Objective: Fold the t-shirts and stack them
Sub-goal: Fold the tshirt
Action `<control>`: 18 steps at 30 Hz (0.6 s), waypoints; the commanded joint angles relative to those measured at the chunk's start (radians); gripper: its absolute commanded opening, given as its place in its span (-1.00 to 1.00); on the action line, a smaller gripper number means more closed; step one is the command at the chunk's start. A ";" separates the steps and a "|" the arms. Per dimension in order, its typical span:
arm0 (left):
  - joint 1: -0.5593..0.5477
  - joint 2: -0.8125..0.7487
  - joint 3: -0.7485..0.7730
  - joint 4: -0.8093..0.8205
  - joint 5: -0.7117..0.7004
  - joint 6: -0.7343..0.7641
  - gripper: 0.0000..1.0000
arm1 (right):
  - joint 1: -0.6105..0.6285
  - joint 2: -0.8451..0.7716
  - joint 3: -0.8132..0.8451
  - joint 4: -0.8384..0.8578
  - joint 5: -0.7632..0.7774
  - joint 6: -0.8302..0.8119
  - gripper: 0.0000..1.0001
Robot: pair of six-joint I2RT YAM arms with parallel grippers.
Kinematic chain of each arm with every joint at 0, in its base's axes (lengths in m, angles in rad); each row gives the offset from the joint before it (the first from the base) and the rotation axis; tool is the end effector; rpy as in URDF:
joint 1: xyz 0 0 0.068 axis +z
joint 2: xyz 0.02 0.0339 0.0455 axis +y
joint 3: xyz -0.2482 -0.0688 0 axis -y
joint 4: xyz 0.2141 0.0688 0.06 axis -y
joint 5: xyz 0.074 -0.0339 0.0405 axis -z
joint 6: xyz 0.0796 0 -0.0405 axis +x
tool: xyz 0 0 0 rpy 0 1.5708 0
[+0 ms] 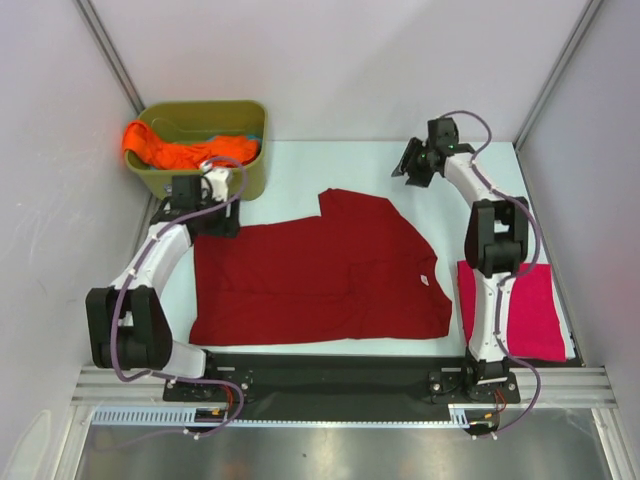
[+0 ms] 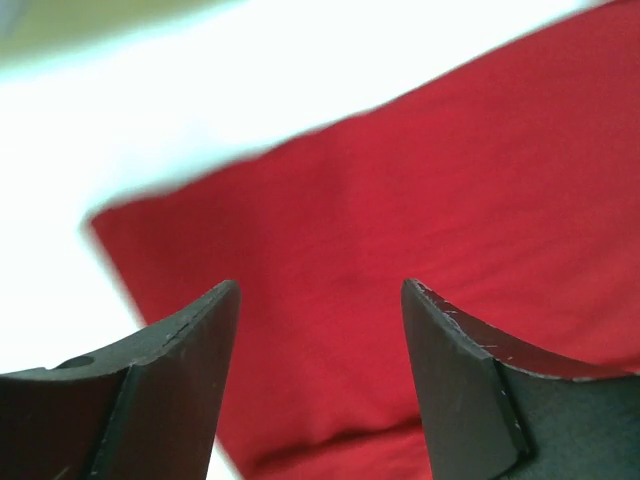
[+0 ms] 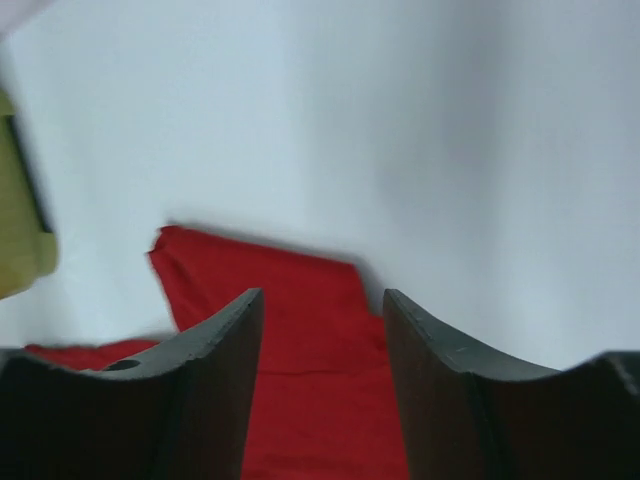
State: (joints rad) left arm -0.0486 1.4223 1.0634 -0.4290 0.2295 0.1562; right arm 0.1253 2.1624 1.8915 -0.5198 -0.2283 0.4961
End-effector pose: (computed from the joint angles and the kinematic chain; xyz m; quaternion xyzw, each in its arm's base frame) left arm 0.3104 -0.0332 0.2325 0.1373 0.9090 -0.0853 0.3842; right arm 0.4813 0.0788 0.2123 0.1268 0.9111 0.2158 0.3275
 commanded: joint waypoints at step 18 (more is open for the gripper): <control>0.297 0.372 0.062 0.200 -0.071 -0.073 0.46 | 0.065 0.266 0.066 -0.013 -0.220 0.113 -0.46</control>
State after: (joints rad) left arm 0.2363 1.7664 1.0462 -0.2878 0.1242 0.1150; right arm 0.1776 2.4100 1.9644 -0.5564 -0.3862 0.5701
